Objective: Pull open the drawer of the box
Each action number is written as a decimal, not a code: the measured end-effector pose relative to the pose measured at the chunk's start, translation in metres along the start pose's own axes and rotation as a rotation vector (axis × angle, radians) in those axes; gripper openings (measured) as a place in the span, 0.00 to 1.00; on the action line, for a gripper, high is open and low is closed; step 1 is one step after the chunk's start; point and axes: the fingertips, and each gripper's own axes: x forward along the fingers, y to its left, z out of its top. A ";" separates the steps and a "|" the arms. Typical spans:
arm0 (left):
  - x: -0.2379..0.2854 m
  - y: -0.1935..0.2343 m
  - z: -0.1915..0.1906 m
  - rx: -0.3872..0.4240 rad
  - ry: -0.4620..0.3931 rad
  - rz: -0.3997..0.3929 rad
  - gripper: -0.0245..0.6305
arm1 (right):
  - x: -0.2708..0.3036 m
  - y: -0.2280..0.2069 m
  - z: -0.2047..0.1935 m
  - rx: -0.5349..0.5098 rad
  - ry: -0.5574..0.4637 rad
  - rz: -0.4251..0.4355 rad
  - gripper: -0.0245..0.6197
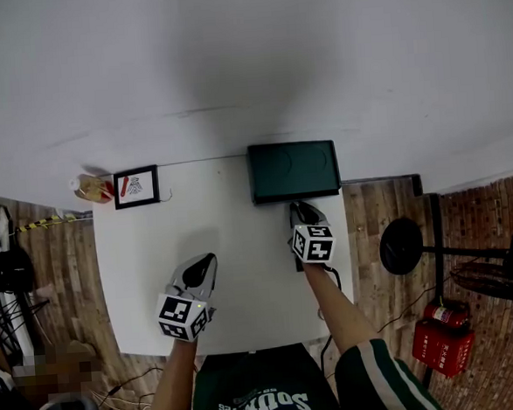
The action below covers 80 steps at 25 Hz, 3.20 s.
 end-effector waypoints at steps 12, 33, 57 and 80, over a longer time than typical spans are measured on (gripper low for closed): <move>-0.004 -0.015 -0.007 0.016 0.004 -0.028 0.12 | -0.034 0.006 -0.037 -0.003 0.022 0.003 0.14; -0.029 -0.029 -0.005 0.032 -0.022 -0.046 0.12 | -0.069 0.011 -0.079 -0.050 0.091 0.011 0.14; -0.095 -0.009 0.095 0.199 -0.243 -0.013 0.12 | -0.201 0.156 0.095 -0.268 -0.401 0.184 0.04; -0.119 -0.002 0.117 0.218 -0.310 -0.011 0.12 | -0.241 0.190 0.121 -0.283 -0.532 0.199 0.04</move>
